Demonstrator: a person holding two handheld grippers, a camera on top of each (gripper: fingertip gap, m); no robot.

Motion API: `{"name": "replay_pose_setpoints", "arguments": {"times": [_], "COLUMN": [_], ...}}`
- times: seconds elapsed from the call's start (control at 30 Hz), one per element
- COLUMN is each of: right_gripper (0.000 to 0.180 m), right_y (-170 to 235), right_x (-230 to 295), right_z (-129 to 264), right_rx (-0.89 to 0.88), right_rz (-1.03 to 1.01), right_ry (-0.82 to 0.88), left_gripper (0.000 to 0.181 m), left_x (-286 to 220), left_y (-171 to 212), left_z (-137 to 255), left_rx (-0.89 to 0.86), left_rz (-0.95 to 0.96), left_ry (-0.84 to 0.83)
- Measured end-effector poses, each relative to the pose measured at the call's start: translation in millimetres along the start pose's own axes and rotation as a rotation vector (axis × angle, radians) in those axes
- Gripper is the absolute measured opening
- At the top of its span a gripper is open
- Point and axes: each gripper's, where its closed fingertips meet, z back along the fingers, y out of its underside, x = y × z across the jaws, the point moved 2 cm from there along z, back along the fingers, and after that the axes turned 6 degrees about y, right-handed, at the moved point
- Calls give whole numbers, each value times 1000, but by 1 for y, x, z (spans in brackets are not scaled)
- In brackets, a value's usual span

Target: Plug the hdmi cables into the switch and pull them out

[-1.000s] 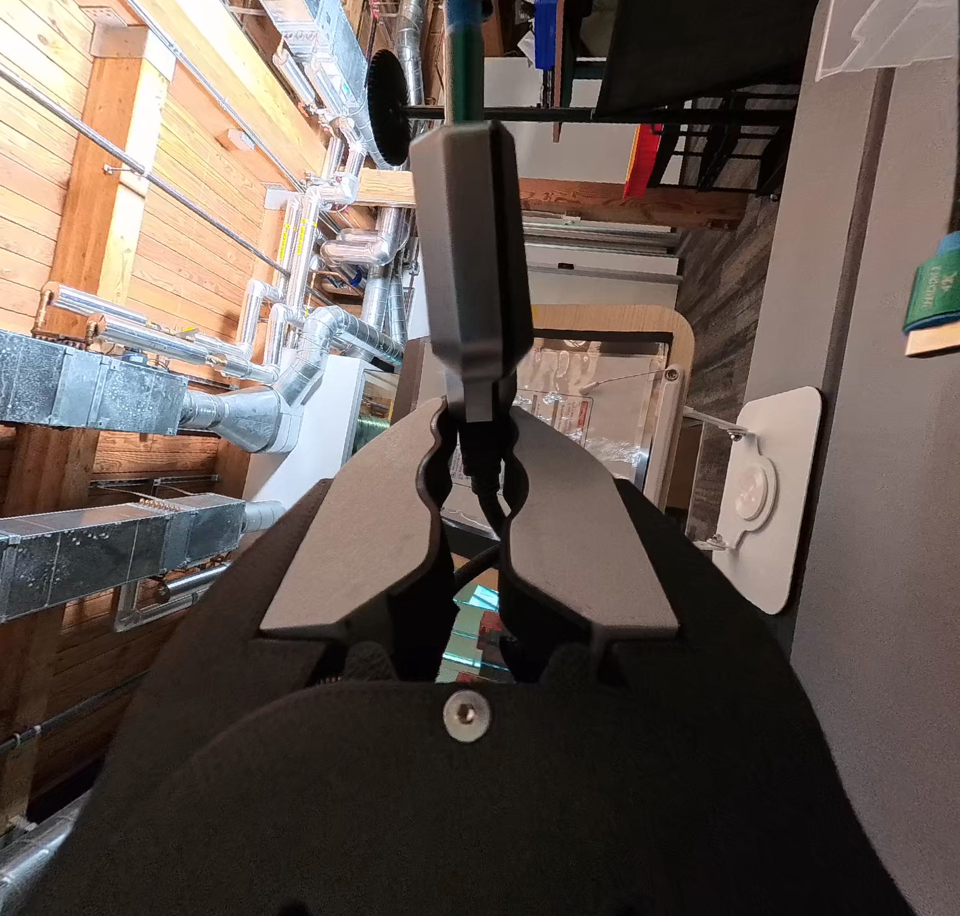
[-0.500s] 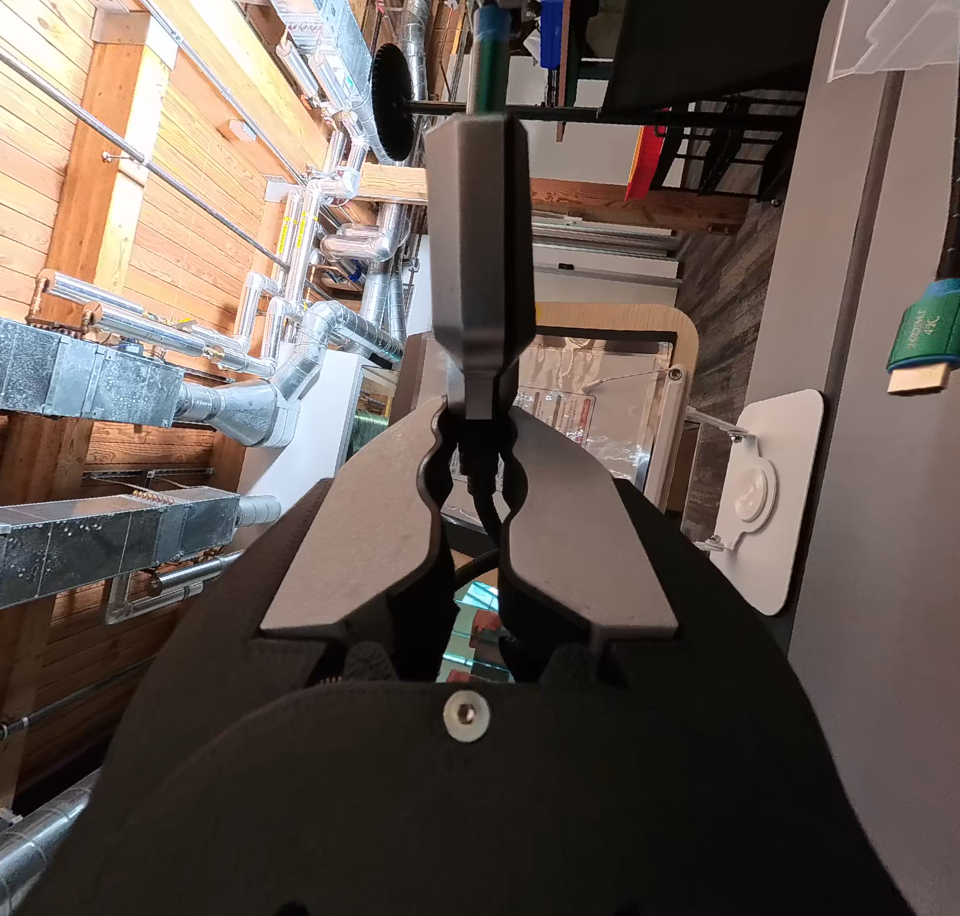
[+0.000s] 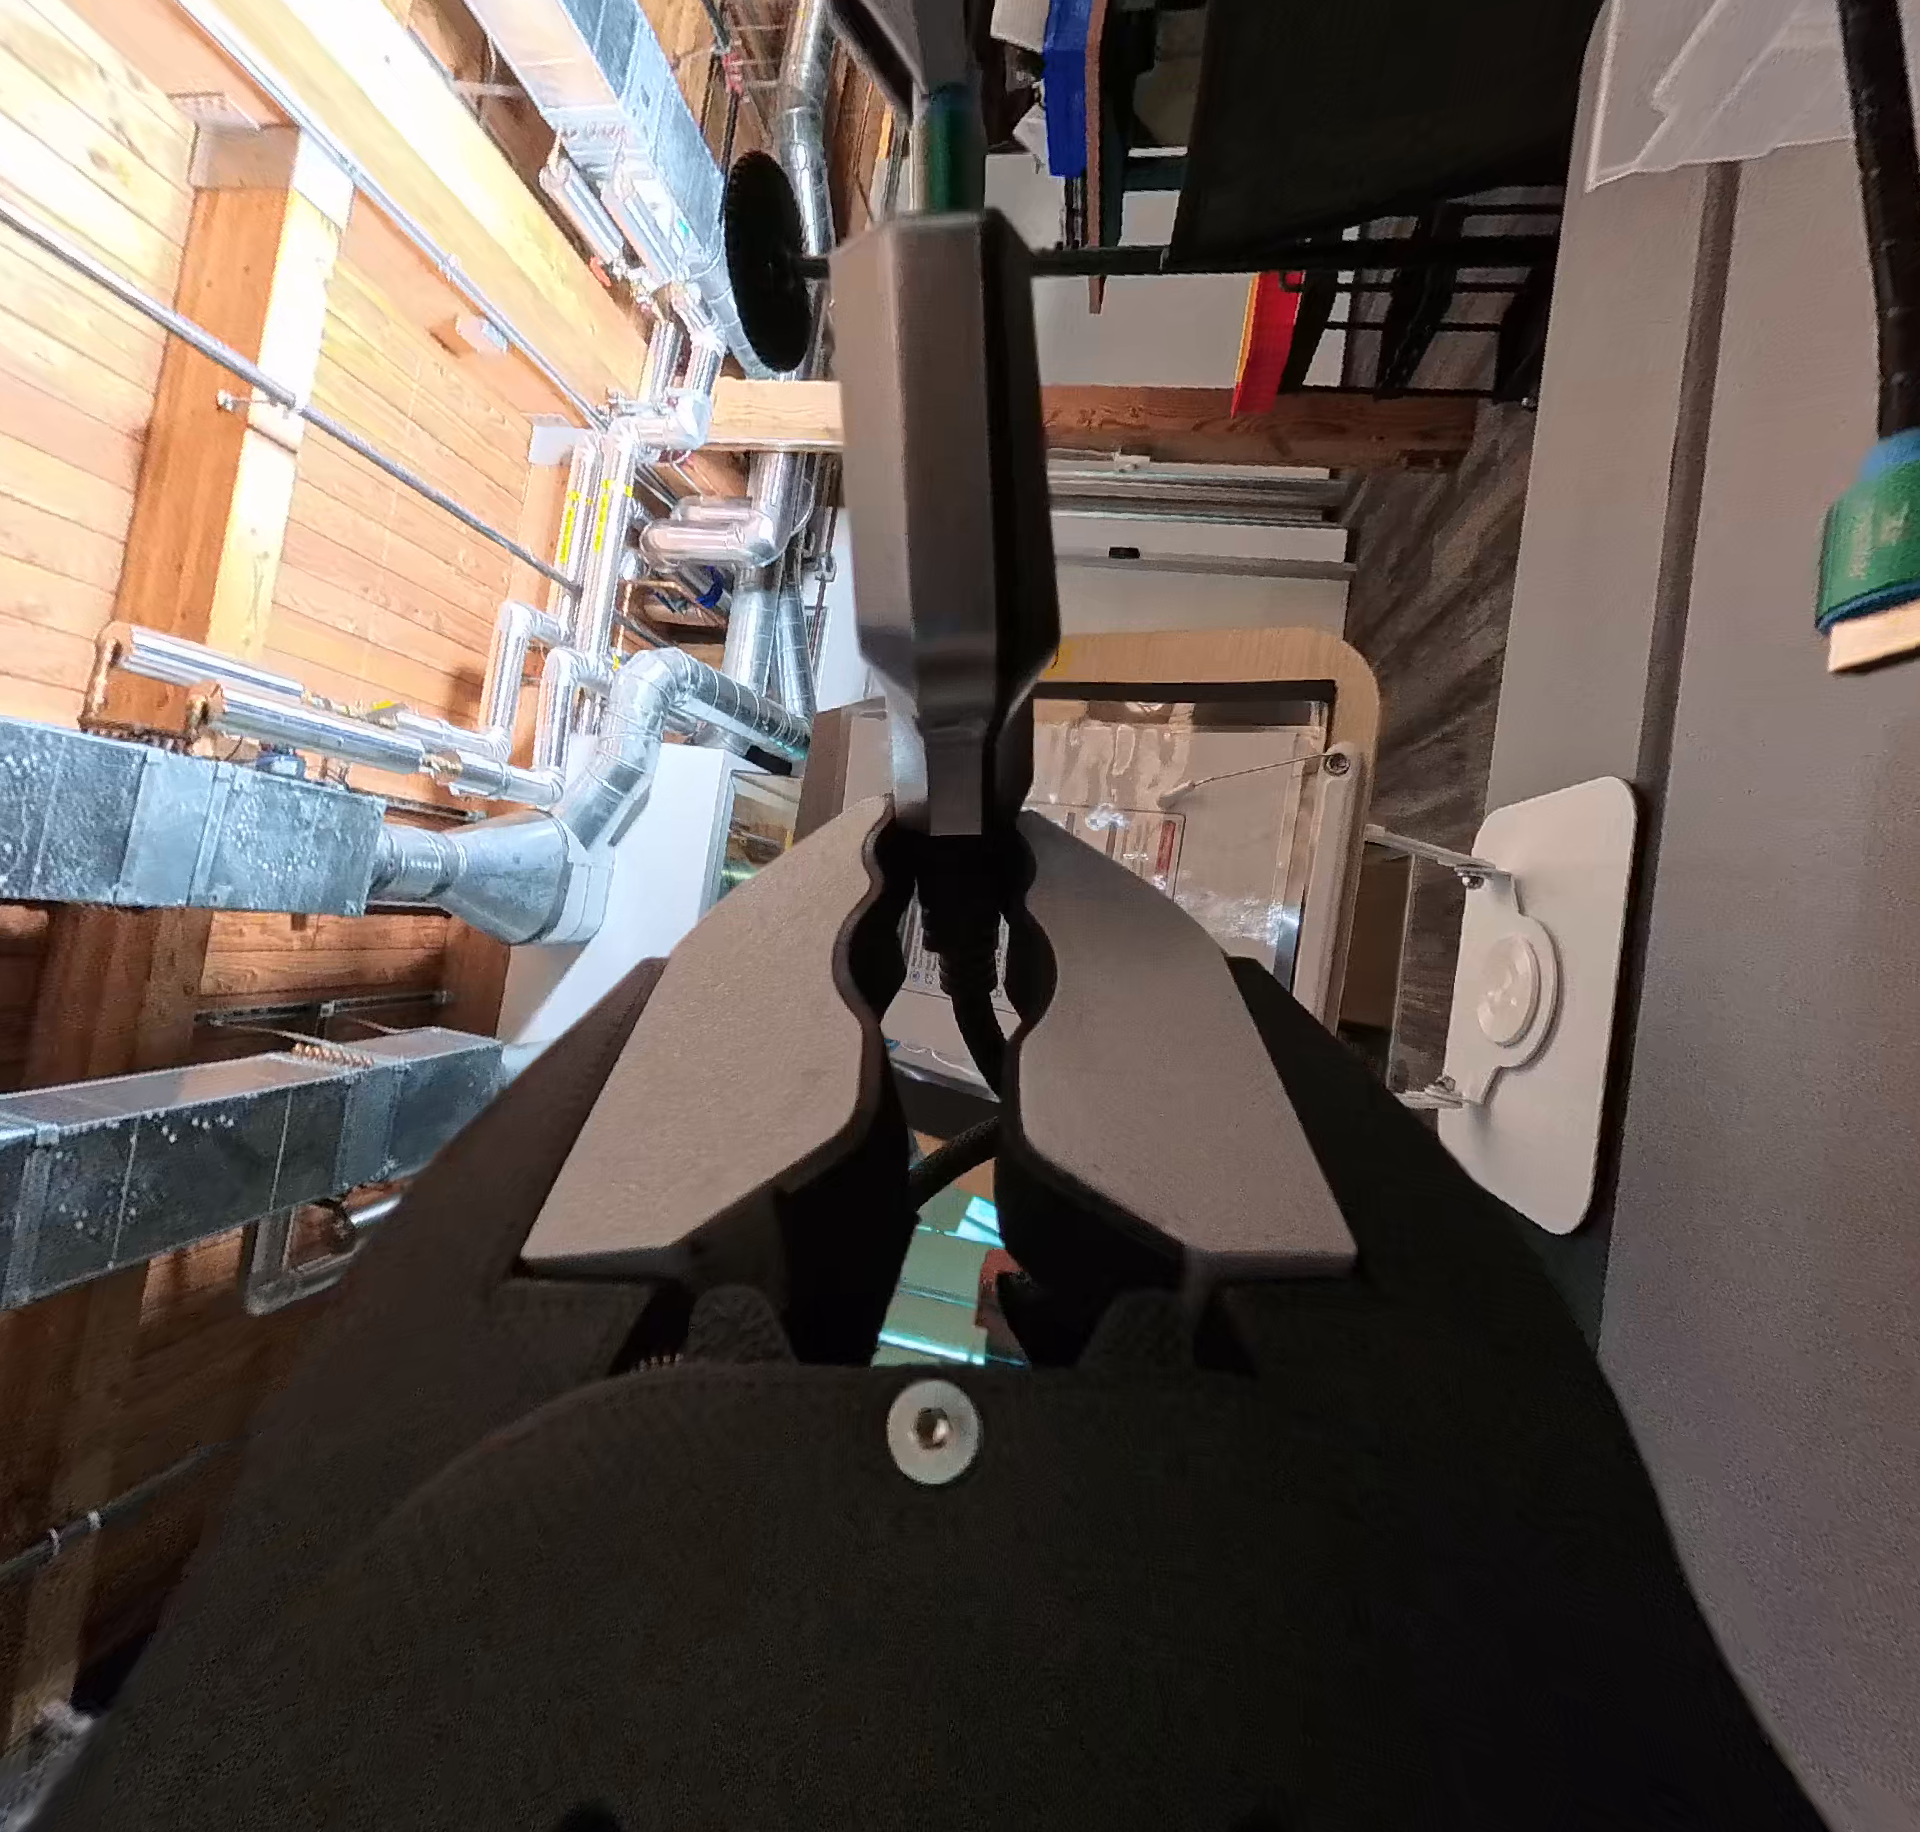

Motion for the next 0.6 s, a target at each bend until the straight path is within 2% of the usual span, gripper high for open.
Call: {"name": "replay_pose_setpoints", "arguments": {"times": [0.27, 0.6], "right_gripper": [11, 11], "right_y": [7, 5], "right_x": [4, 3], "right_z": [9, 9], "right_rx": [14, -7], "right_rz": [24, -2], "right_ry": [-84, -91], "left_gripper": [14, 14], "left_x": [-5, -3], "left_y": [-13, -15], "left_z": [3, 4], "left_rx": [-78, -72], "left_rz": [0, 40], "left_ry": [37, 20]}}
